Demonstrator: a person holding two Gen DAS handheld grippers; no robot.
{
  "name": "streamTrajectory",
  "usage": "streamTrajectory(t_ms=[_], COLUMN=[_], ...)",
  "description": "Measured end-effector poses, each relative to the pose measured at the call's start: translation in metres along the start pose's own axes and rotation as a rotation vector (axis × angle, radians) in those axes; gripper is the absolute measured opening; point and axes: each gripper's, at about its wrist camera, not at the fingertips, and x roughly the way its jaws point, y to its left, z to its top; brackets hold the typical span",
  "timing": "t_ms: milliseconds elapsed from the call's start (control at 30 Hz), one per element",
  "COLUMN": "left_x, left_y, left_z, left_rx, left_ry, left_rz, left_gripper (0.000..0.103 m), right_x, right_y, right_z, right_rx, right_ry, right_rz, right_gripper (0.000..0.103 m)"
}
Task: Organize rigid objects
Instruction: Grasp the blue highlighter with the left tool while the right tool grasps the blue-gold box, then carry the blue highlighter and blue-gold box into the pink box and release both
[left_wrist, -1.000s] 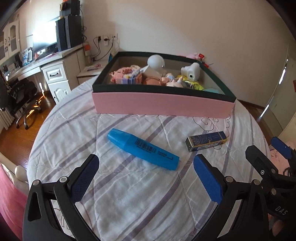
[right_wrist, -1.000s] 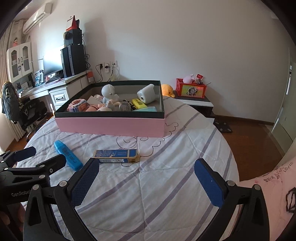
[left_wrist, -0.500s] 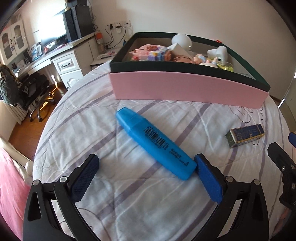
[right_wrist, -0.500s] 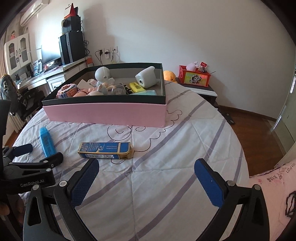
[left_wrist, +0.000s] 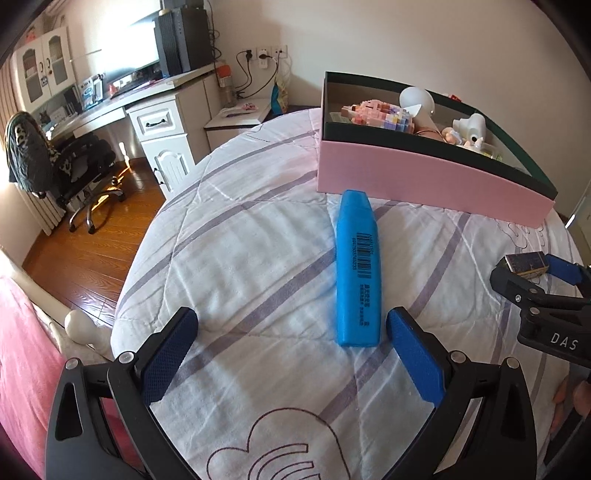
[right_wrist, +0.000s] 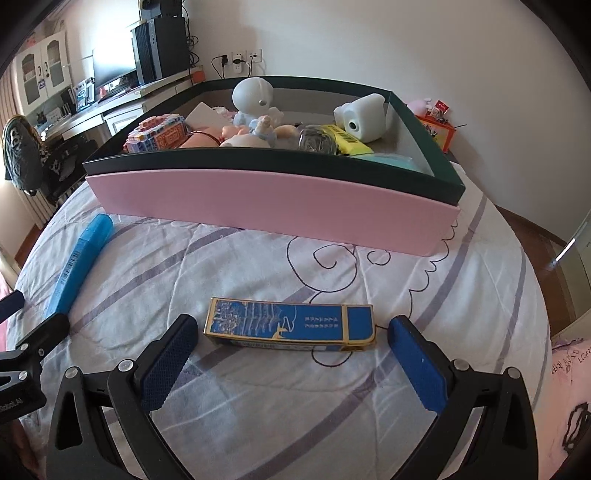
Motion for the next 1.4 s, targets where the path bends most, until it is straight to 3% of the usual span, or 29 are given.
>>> streamTrajectory(t_ms=[67, 200, 233, 300, 400, 433, 467, 500, 867, 1400], left_x=[0.006, 0.014, 0.015, 0.015, 0.011, 0.010, 0.008, 0.008, -0.020, -0.164], left_y=[-0.004, -0.015, -0.017, -0.020, -0.026, -0.027, -0.026, -0.027, -0.024, -0.035], left_z=[0.006, 0.015, 0.017, 0.018, 0.018, 0.018, 0.017, 0.017, 0.005, -0.016], left_rx=[0.006, 0.043, 0.050, 0.060, 0.091, 0.097, 0.101, 0.105, 0.093, 0.095], left_ry=[0.005, 0.012, 0.010, 0.001, -0.022, -0.028, -0.032, -0.032, -0.127, -0.543], left_rz=[-0.003, -0.009, -0.024, -0.055, -0.081, -0.093, -0.099, -0.099, -0.134, -0.177], left_gripper=[0.103, 0.103, 0.102, 0.089, 0.052, 0.045, 0.031, 0.026, 0.026, 0.026], right_x=[0.000, -0.001, -0.002, -0.004, -0.008, -0.008, -0.009, -0.011, -0.039, -0.173], right_y=[-0.001, -0.004, -0.005, -0.006, -0.009, -0.009, -0.009, -0.011, -0.028, -0.015], right_z=[0.001, 0.000, 0.000, -0.002, -0.004, -0.004, -0.005, -0.006, -0.022, -0.041], right_rx=[0.002, -0.005, -0.010, -0.008, -0.003, -0.003, -0.002, -0.001, 0.043, 0.052], right_ry=[-0.009, -0.009, -0.011, -0.013, -0.023, -0.023, -0.024, -0.026, -0.096, -0.543], right_rz=[0.004, 0.014, 0.014, 0.026, 0.036, 0.038, 0.039, 0.040, 0.064, 0.045], right_gripper=[0.103, 0.083, 0.083, 0.083, 0.083, 0.083, 0.083, 0.084, 0.084, 0.084])
